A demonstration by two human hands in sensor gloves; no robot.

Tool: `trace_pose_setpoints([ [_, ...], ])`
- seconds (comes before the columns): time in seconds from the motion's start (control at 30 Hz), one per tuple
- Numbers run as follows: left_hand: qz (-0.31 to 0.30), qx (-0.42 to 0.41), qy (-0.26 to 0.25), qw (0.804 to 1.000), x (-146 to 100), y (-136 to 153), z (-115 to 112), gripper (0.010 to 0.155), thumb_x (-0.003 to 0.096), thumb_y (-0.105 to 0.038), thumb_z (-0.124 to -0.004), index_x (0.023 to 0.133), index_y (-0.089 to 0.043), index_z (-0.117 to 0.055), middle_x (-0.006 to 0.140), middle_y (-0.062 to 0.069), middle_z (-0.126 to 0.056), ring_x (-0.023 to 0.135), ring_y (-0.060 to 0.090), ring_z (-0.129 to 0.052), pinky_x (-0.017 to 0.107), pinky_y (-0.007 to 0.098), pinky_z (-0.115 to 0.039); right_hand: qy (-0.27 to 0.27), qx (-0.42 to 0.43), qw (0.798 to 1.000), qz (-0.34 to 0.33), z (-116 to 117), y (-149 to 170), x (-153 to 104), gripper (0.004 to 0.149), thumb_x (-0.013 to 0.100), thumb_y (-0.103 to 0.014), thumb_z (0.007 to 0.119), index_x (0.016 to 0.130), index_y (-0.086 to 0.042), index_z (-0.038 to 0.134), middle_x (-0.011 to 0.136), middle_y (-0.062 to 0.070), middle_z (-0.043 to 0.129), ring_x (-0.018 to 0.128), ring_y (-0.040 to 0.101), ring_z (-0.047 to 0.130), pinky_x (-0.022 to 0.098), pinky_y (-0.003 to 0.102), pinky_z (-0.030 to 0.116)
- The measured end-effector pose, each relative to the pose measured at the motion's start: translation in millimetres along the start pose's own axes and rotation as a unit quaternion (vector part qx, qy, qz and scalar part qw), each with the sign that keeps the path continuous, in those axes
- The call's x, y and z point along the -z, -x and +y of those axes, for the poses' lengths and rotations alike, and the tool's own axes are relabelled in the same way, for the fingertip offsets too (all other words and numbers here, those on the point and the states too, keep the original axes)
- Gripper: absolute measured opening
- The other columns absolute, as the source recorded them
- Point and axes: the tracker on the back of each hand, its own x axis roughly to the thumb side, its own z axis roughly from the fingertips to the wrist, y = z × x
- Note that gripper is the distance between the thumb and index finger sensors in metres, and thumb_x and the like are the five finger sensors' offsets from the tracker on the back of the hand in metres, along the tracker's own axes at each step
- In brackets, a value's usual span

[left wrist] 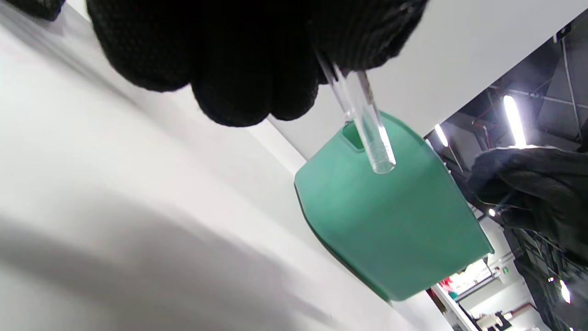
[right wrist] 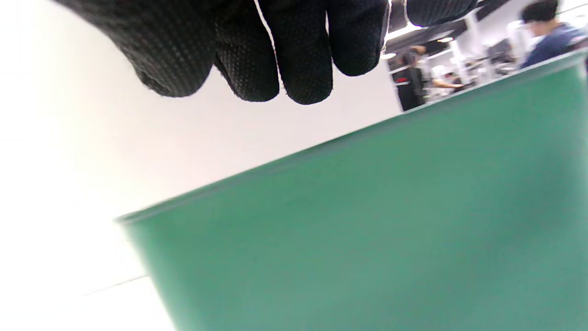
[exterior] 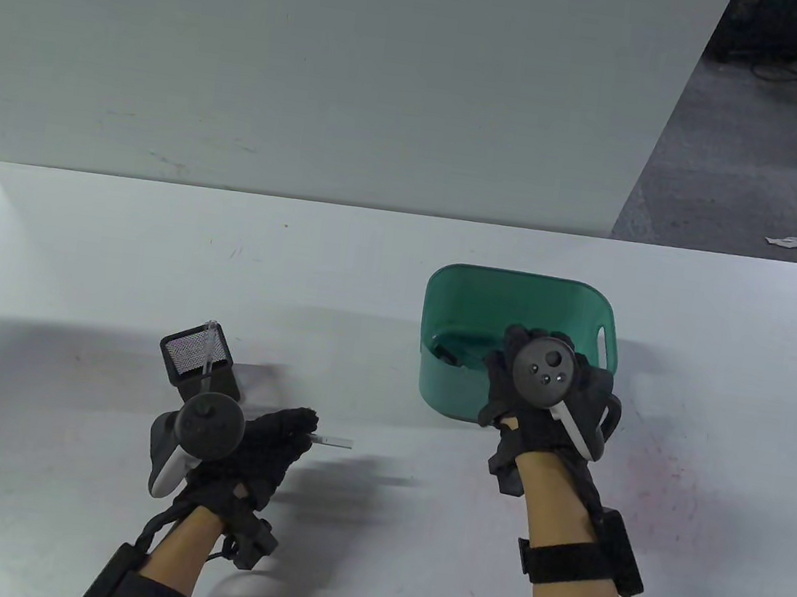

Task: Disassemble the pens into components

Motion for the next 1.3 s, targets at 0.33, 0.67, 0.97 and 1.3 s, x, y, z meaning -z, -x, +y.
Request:
trace_pose_setpoints([
  [0.33,-0.003,-0.009,-0.002,1.000,-1,-1,-3,0.047,0.0522,-0.040,-0.075,0.098,-0.029,-0.071,0.090,0.004,-0.091,0.071,0.024,-0.101,0.056,0.053,-0.083,-0.045,0.006,0.995,-0.086,19,-5,-69,0.054,0.057,-0.043,0.070,0.103,-0.015,0.062,0.109,0.020,0.060,0.103,0.048,0.046,0.071,0.071,0.035],
  [0.67,-0.001,-0.011,0.003,1.000,-2,-3,-8,0.046,0.0526,-0.039,-0.075,0.098,-0.030,-0.071,0.093,0.005,-0.088,0.075,0.025,-0.099,0.057,0.053,-0.082,-0.076,-0.015,0.992,-0.096,55,6,-86,0.055,0.057,-0.043,0.070,0.104,-0.015,0.062,0.110,0.020,0.059,0.103,0.048,0.046,0.071,0.071,0.035],
  [0.97,-0.010,-0.016,-0.011,1.000,-1,-18,-10,0.046,0.0546,-0.036,-0.070,0.100,-0.029,-0.070,0.095,0.007,-0.088,0.076,0.027,-0.099,0.056,0.054,-0.082,-0.082,0.010,0.993,-0.089,55,12,-86,0.057,0.056,-0.044,0.070,0.104,-0.015,0.061,0.110,0.020,0.058,0.103,0.049,0.045,0.070,0.071,0.035],
  [1.3,-0.030,0.009,-0.045,0.998,16,-68,-2,0.046,0.0550,-0.038,-0.070,0.101,-0.031,-0.070,0.096,0.005,-0.088,0.077,0.026,-0.099,0.056,0.051,-0.083,-0.089,0.027,0.992,-0.081,57,16,-84,0.060,0.056,-0.047,0.069,0.107,-0.017,0.057,0.113,0.019,0.054,0.104,0.048,0.042,0.070,0.072,0.034],
])
